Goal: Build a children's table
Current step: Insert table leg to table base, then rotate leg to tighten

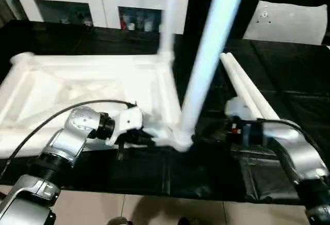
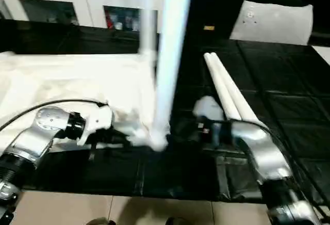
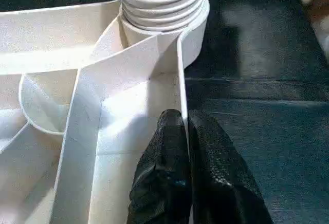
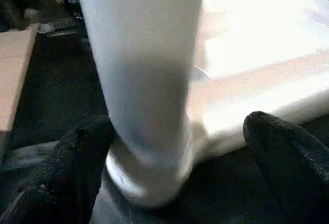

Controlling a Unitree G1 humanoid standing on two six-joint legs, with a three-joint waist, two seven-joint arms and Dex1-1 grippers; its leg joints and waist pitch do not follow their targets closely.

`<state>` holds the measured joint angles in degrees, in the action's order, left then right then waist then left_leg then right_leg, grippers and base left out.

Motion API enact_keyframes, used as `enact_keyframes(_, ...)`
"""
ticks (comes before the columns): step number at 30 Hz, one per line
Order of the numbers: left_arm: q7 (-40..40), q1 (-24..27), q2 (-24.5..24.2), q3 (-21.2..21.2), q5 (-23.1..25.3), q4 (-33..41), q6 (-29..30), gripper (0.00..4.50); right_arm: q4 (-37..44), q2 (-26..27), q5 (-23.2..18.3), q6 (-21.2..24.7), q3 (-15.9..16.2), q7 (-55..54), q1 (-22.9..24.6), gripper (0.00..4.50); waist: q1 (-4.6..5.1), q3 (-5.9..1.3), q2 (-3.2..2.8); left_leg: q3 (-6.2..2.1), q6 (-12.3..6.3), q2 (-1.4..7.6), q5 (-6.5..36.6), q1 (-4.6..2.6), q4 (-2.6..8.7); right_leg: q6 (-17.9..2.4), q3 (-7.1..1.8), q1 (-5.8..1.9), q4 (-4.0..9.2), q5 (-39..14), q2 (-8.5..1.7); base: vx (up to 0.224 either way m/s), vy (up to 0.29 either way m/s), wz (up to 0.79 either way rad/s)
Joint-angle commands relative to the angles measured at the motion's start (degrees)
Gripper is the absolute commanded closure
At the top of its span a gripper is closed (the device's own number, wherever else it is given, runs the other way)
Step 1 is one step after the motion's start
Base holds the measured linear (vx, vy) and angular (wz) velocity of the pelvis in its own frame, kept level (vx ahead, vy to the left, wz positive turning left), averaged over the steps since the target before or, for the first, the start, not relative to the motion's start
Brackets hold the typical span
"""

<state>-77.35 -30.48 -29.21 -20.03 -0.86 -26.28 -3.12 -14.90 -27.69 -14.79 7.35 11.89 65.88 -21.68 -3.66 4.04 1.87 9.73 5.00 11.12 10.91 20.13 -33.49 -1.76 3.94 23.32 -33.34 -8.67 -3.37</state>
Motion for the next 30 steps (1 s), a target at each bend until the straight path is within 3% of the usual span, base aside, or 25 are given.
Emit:
enact_keyframes(1, -3.0, -1.1, 0.4, -2.9, 1.3, -0.8, -2.0, 4.5, -1.5, 0.0, 1.0, 0.7, 1.4, 2.3, -0.8, 0.22, 0.26, -4.23, -0.02, -0.06, -4.6, 2.2, 8.6, -0.17, 3.56, -11.7, -2.8, -3.19, 3.03, -14.5, -4.26, 0.0, 0.0, 0.0)
enact_keyframes(8, -3.6, -1.8, 0.8, -3.3, 1.7, -1.7, -2.8, 4.5, -4.3, 0.9, 1.8, -0.2, 3.3, 3.7, -1.9, 0.79, 0.25, -4.01, 0.07, -0.1, -3.55, 2.1, 10.4, -0.24, 3.54, -10.2, -2.8, -3.08, 3.51, -19.1, -4.39, 0.0, 0.0, 0.0)
enact_keyframes(16, -4.5, -2.5, 0.7, -3.6, 1.8, -3.0, -3.8, 4.5, -4.8, 1.4, 0.6, 0.8, 3.1, 6.2, -2.3, 1.53, 0.11, -4.14, -0.06, -0.08, -3.88, 2.14, 9.3, -0.13, 3.48, -10.6, -2.77, -3.2, 3.18, -16.8, -4.29, 0.0, 0.0, 0.0)
enact_keyframes(24, -4.7, -2.5, 0.6, -3.7, 2.0, -3.3, -3.7, 4.5, -4.5, 1.5, 0.2, 0.8, 3.3, 6.7, -1.2, 1.75, 0.13, -3.98, -0.18, -0.11, -3.55, 2.09, 10.2, -0.16, 3.55, -10.5, -2.75, -3.17, 3.39, -18.1, -4.29, 0.0, 0.0, 0.0)
enact_keyframes(28, 0.9, -1.7, 2.3, -1.5, 1.6, -2.9, 0.6, 4.5, -2.6, 2.9, -1.4, 3.8, 1.9, 3.8, 1.3, 1.76, 0.05, -3.89, -0.4, -0.1, -3.51, 2.16, 10.7, -0.29, 3.59, -10.8, -2.75, -3.05, 3.44, -17.8, -4.26, 0.0, 0.0, 0.0)
enact_keyframes(30, 3.0, -1.6, 3.0, -0.7, 1.5, -2.7, 2.2, 4.5, -1.9, 3.5, -1.8, 5.0, 1.4, 2.6, 2.0, 1.76, 0.05, -3.6, -0.33, -0.16, -3.08, 2.04, 12.6, -0.42, 3.74, -9.9, -2.61, -3.0, 3.93, -21.6, -4.28, 0.0, 0.0, 0.0)
